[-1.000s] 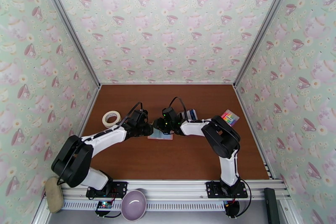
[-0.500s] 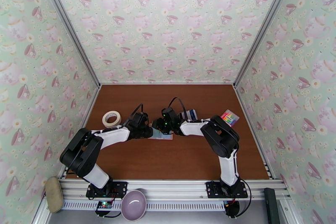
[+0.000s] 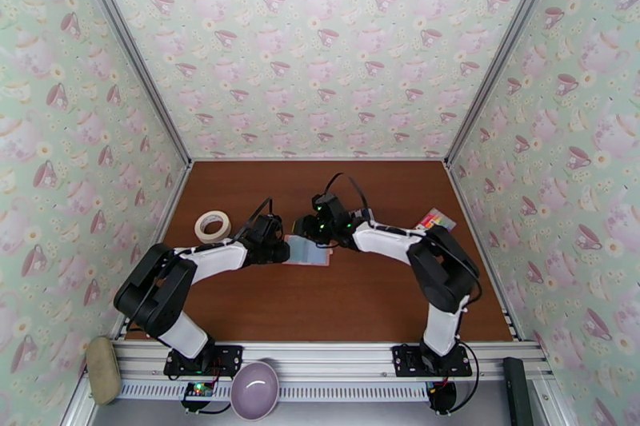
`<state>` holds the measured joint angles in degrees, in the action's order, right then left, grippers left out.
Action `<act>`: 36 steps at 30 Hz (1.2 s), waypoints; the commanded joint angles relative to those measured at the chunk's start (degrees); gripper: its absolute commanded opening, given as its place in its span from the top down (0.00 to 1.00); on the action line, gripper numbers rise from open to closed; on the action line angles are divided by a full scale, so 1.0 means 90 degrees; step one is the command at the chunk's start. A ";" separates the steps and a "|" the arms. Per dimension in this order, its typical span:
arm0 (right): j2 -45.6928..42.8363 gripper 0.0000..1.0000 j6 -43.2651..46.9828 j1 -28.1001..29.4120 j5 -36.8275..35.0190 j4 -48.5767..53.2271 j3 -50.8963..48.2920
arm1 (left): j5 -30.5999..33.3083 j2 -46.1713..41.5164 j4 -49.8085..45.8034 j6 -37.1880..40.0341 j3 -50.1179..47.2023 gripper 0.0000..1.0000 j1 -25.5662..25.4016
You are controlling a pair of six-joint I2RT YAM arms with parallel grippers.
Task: Put the credit cards into the card holder
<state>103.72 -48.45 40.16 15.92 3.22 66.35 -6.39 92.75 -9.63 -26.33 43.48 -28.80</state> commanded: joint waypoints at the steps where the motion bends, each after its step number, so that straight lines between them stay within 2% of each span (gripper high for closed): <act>1: -0.0569 0.53 0.0711 -0.0222 -0.0446 0.0831 0.0012 | -0.0042 -0.0130 -0.0087 0.0044 -0.0034 0.70 0.0024; 14: -0.1850 0.46 0.2476 -0.1307 -0.2547 0.3114 0.0015 | -0.0176 -0.0423 -0.0331 0.0102 0.0195 0.64 0.0110; 23: -0.1926 0.44 0.2925 -0.1859 -0.2676 0.3314 -0.0212 | -0.0241 -0.0448 -0.0374 0.0114 0.0245 0.63 0.0150; 36: -0.1286 0.45 0.3200 -0.2036 -0.2610 0.3315 -0.0078 | -0.0301 -0.0522 -0.0410 0.0102 0.0224 0.63 0.0191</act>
<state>90.70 -21.23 22.57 -6.94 32.10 65.25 -7.70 89.69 -12.82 -26.33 44.14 -27.44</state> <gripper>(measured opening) 0.551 0.373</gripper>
